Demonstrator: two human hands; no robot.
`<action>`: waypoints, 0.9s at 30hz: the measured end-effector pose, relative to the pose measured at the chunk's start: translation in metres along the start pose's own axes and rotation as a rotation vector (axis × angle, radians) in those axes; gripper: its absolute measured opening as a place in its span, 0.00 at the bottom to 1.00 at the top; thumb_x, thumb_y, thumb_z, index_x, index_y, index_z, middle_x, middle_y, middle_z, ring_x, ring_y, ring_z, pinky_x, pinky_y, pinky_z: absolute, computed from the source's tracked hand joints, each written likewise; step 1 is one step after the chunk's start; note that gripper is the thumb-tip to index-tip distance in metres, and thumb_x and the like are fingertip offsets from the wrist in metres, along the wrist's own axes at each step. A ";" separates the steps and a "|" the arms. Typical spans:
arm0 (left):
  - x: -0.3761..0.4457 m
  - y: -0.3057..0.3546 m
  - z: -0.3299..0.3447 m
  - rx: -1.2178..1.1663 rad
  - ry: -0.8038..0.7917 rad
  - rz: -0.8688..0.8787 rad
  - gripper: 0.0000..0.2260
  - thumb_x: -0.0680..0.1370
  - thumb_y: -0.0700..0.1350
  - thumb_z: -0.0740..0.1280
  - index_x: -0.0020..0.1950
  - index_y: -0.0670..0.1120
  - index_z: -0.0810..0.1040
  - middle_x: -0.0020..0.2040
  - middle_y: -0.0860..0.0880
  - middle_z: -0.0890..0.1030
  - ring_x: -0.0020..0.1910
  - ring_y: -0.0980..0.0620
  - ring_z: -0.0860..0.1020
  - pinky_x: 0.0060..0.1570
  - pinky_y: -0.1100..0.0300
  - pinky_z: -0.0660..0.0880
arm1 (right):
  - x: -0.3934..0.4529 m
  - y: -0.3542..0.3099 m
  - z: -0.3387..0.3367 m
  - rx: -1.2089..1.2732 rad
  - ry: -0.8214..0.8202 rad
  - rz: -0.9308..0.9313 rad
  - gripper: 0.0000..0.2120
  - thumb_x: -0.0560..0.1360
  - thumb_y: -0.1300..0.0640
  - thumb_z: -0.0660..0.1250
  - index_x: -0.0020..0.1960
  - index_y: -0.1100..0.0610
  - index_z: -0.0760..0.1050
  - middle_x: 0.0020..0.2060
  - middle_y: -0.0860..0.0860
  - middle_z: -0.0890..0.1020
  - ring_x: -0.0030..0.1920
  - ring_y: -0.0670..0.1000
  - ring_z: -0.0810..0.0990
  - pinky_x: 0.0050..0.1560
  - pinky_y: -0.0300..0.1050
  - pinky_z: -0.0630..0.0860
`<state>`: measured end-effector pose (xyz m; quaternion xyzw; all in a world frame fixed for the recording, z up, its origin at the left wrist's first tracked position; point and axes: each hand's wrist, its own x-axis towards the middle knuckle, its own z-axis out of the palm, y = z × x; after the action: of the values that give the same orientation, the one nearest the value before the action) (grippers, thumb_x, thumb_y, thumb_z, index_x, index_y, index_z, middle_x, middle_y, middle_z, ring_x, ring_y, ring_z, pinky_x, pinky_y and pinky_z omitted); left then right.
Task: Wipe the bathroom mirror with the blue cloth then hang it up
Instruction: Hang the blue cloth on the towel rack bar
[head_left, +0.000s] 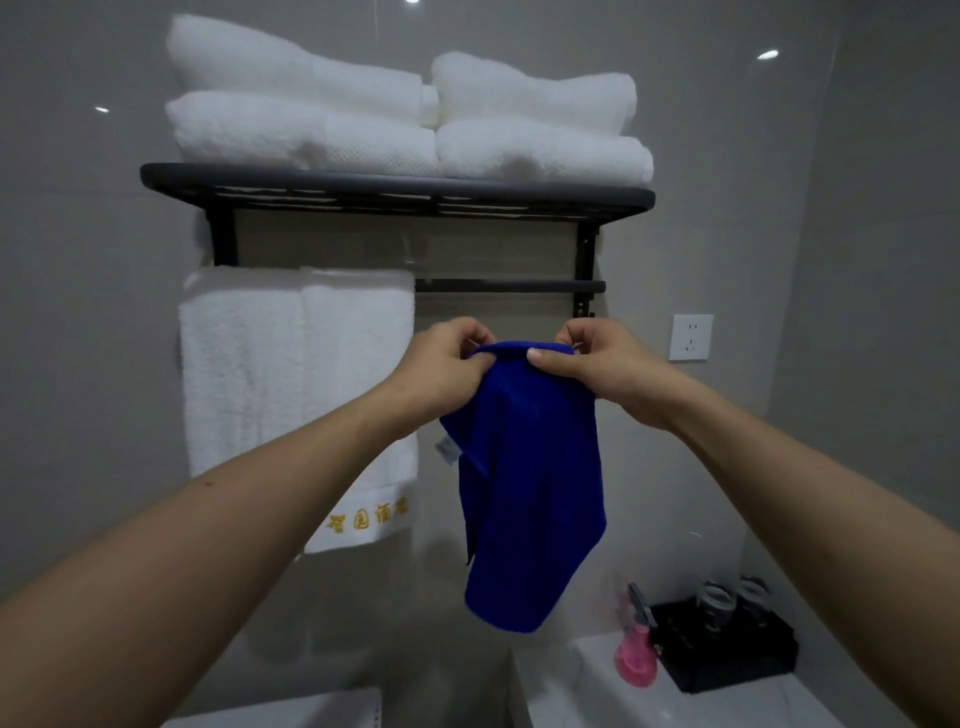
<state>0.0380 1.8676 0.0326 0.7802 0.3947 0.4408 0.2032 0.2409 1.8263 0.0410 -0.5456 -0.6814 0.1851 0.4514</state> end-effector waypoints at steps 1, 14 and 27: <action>0.003 0.000 -0.002 0.036 0.013 0.025 0.07 0.82 0.44 0.64 0.50 0.56 0.77 0.48 0.52 0.81 0.48 0.53 0.79 0.43 0.59 0.78 | 0.001 0.002 -0.004 -0.021 -0.026 0.011 0.13 0.74 0.46 0.77 0.46 0.55 0.77 0.41 0.51 0.86 0.41 0.50 0.86 0.40 0.42 0.81; 0.014 -0.029 -0.015 0.311 -0.073 -0.044 0.05 0.82 0.49 0.67 0.48 0.52 0.79 0.47 0.51 0.80 0.45 0.54 0.78 0.37 0.63 0.72 | 0.006 0.028 -0.032 -0.437 -0.255 0.105 0.05 0.80 0.52 0.72 0.50 0.53 0.80 0.47 0.51 0.85 0.48 0.51 0.84 0.44 0.43 0.79; 0.021 -0.025 -0.049 0.199 0.045 -0.013 0.03 0.77 0.43 0.74 0.45 0.47 0.82 0.42 0.48 0.84 0.44 0.50 0.83 0.40 0.55 0.83 | 0.014 0.024 -0.057 -0.114 0.109 0.097 0.02 0.78 0.57 0.73 0.49 0.56 0.84 0.43 0.52 0.87 0.47 0.53 0.85 0.42 0.44 0.78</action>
<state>-0.0077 1.8983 0.0529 0.7838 0.4462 0.4154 0.1187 0.3015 1.8330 0.0592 -0.6121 -0.6379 0.1376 0.4466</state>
